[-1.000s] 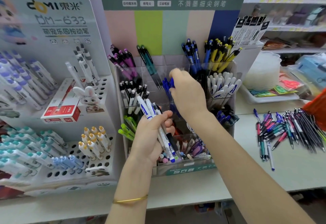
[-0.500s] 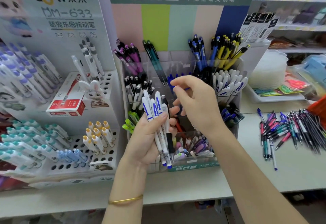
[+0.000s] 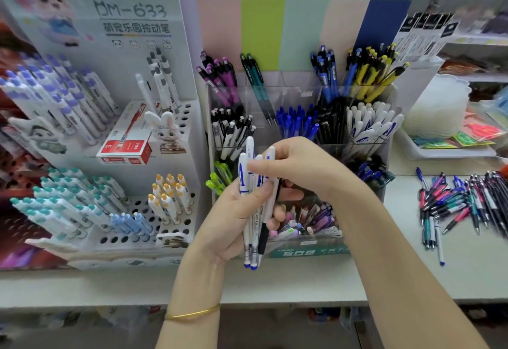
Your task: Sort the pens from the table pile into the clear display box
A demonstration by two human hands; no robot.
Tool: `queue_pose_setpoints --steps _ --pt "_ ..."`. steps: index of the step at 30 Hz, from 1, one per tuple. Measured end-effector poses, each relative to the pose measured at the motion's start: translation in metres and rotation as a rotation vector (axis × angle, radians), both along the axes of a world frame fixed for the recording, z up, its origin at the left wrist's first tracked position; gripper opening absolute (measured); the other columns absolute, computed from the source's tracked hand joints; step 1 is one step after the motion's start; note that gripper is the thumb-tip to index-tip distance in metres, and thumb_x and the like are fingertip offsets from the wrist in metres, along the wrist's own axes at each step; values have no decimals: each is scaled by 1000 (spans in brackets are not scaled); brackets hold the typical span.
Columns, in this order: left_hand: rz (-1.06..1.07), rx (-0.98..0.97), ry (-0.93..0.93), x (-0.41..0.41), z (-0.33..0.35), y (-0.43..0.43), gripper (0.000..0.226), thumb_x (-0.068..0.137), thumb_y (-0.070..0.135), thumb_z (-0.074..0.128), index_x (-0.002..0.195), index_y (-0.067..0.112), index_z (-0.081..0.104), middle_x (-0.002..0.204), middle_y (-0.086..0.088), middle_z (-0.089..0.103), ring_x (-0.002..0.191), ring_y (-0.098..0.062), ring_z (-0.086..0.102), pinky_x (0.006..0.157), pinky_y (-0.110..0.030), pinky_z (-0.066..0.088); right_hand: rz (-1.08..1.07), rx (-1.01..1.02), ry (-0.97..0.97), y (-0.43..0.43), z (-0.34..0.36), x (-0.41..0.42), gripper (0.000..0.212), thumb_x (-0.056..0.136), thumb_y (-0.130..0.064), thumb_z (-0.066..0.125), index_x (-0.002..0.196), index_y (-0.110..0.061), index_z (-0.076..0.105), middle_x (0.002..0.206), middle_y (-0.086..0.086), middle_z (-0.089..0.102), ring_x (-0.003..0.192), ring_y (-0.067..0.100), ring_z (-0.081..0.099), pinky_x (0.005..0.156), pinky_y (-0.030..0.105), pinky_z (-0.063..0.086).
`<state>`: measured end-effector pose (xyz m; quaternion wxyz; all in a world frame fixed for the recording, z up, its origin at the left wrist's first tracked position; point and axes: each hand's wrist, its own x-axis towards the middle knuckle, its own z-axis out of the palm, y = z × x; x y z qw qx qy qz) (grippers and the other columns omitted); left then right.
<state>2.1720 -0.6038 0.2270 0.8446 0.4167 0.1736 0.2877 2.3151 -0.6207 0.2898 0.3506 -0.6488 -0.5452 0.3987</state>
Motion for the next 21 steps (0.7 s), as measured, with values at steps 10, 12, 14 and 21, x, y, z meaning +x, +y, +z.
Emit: queue_pose_setpoints --steps 10,12,14,21 --pt "-115 31 38 -7 -3 -4 20 91 14 51 110 7 53 79 -10 61 50 -7 47 44 -16 40 -121 76 232 4 -3 10 27 91 -30 62 73 -11 58 54 -5 53 54 15 47 54 26 38" --pt "-120 -3 6 -5 -3 -6 19 92 13 49 110 8 52 78 -9 58 51 -7 47 44 -15 39 -78 29 272 3 -5 7 28 95 -33 56 78 -10 58 58 -2 56 53 14 48 53 26 41" --pt "-124 -3 6 -3 -1 -6 18 92 13 50 109 8 53 78 -9 58 51 -8 47 44 -16 39 -42 -14 311 0 -10 7 29 97 -36 52 82 -13 63 70 3 64 63 20 52 61 32 49" --pt "-312 -3 90 -1 -4 -9 10 92 8 50 98 5 57 82 -11 56 56 -11 47 47 -18 41 129 -85 291 -23 -24 23 23 85 -26 68 100 -9 68 85 12 71 71 23 59 62 31 50"
